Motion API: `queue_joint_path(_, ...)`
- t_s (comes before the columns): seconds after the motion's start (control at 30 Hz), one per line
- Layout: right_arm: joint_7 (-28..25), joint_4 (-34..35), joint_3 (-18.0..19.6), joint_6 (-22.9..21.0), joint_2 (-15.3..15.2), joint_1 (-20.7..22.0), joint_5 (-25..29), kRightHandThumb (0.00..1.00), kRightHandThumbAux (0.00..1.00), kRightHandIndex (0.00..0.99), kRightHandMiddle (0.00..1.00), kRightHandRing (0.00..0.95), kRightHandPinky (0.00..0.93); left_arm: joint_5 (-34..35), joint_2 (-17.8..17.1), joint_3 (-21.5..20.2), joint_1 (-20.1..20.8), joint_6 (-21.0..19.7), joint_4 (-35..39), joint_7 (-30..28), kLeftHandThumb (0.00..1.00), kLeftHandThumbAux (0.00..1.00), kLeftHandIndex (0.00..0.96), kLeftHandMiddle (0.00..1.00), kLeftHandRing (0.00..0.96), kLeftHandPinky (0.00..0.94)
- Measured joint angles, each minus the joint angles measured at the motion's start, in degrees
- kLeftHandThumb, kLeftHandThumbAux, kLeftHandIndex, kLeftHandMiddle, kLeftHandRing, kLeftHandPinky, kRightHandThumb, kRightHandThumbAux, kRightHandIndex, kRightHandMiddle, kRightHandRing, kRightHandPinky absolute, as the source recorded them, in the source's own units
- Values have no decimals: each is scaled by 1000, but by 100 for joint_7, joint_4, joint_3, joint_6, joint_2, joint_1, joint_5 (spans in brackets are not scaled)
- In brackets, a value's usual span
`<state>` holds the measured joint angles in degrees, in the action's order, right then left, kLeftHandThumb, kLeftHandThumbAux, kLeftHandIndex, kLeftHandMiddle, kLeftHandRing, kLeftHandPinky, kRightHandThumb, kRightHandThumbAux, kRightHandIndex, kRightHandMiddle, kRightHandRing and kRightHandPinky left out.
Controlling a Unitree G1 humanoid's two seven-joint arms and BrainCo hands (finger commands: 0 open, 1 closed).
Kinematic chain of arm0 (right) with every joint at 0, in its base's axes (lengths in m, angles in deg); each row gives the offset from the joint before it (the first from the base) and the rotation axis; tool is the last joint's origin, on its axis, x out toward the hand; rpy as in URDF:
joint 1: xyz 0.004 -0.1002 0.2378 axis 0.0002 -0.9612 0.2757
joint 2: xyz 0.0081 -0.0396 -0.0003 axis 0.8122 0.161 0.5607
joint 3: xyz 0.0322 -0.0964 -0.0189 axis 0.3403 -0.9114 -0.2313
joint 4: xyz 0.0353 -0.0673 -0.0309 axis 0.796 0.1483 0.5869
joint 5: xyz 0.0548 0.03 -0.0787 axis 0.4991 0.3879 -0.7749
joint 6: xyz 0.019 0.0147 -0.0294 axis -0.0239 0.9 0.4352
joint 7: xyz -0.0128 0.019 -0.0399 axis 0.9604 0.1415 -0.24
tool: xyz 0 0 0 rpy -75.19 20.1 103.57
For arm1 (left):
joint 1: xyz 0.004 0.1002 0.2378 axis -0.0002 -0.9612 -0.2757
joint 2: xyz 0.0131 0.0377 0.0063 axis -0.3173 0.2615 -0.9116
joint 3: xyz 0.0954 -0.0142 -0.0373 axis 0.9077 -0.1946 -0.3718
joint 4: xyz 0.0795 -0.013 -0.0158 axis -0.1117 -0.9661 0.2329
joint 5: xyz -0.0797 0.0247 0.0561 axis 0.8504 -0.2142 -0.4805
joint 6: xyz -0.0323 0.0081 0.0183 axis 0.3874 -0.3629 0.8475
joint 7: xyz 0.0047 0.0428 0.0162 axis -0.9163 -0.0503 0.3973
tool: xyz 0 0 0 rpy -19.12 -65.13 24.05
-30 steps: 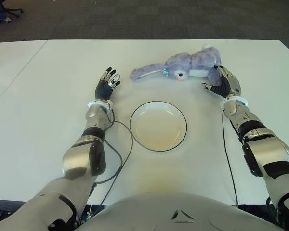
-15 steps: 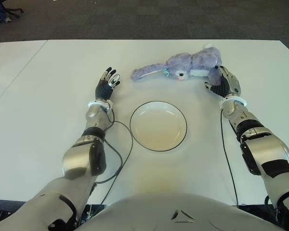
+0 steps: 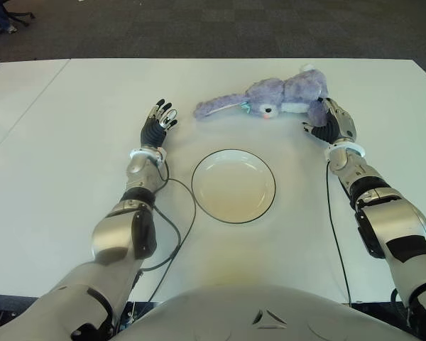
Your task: Put the doll into the plate.
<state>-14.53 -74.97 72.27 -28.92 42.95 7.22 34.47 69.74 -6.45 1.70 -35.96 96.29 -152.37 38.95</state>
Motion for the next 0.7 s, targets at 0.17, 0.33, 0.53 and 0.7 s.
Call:
queue_joint_path(0.17,-20,-19,29,0,-87,0,26,676,718,411,245,309,376,0,0,1,0,0,0,0,0,672,69,105,118,150)
queue_joint_path(0.33,-230,-101,213,-3,-185,0,214,682,718,423,497,536,584,2,0,-1,0,0,0,0,0,677,70,119,131,165)
queue_joint_path(0.53,-580,-132,678,-63,-262,16,670,683,719,428,663,708,727,4,-1,-7,0,0,0,0,0,664,72,133,143,167)
queue_joint_path(0.7,-770,-140,1120,-228,-258,18,1109,684,718,434,748,782,796,5,-2,-9,0,0,0,0,0,654,76,145,152,179)
